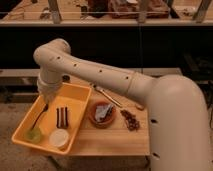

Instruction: Place fork in plastic cup

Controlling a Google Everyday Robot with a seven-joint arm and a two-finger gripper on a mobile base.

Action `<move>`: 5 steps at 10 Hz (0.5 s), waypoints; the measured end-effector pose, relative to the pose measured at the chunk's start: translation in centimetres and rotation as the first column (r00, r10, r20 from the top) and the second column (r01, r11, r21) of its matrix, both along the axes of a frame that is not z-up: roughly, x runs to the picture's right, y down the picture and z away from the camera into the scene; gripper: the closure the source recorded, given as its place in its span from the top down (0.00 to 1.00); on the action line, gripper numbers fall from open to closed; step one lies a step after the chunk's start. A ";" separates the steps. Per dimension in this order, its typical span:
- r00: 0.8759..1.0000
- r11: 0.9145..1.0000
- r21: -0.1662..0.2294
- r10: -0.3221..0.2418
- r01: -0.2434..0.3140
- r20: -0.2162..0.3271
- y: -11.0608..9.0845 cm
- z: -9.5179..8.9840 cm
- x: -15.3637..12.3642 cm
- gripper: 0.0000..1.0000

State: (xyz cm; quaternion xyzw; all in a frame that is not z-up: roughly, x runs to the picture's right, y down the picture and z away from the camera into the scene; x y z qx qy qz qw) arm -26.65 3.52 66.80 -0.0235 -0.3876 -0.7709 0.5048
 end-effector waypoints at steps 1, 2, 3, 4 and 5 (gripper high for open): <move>1.000 1.000 -0.002 -0.008 0.008 -0.010 0.2 0.6 -0.2 0.00; 1.000 1.000 -0.005 -0.015 0.015 -0.020 0.4 1.0 -0.4 0.00; 0.999 1.000 -0.006 -0.028 0.028 -0.025 0.7 1.2 -0.9 0.00; 0.999 0.999 -0.001 -0.042 0.042 -0.032 0.8 1.2 -1.2 0.00; 0.998 0.999 0.002 -0.050 0.050 -0.039 0.8 1.2 -1.4 0.00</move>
